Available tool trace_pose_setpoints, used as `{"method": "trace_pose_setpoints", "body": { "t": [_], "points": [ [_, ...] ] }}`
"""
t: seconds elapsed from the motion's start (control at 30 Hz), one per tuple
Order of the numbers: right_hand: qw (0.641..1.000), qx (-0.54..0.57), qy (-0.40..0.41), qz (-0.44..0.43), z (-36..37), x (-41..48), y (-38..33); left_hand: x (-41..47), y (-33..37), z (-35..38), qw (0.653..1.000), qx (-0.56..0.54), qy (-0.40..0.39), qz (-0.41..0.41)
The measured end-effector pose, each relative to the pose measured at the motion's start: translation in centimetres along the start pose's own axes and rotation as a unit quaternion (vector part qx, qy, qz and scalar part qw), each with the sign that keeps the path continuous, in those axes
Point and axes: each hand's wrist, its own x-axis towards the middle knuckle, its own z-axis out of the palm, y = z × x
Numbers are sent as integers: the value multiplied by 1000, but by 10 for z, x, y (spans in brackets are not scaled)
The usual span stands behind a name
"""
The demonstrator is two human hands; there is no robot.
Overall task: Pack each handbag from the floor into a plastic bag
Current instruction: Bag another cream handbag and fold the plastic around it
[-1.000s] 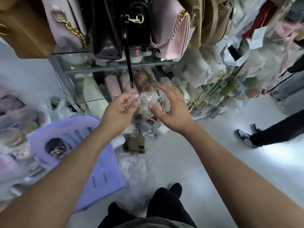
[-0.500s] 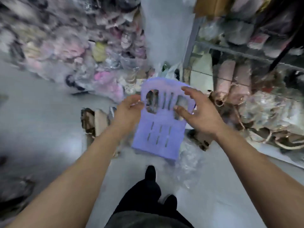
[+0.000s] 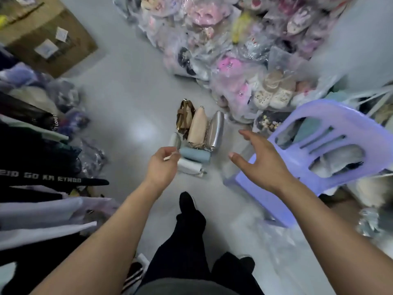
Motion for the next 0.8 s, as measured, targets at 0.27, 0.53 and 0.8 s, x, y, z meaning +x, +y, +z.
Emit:
{"method": "trace_pose_setpoints", "body": {
  "t": [0.27, 0.53, 0.8],
  "points": [
    [997, -5, -61, 47, 98, 115, -25, 146, -46, -19, 995, -12, 7, -95],
    [990, -19, -132, 46, 209, 193, 42, 240, -164, 28, 981, -30, 44, -189],
    [977, -54, -201, 41, 372, 278, 157, 362, -303, 110, 976, -6, 96, -196]
  ]
}}
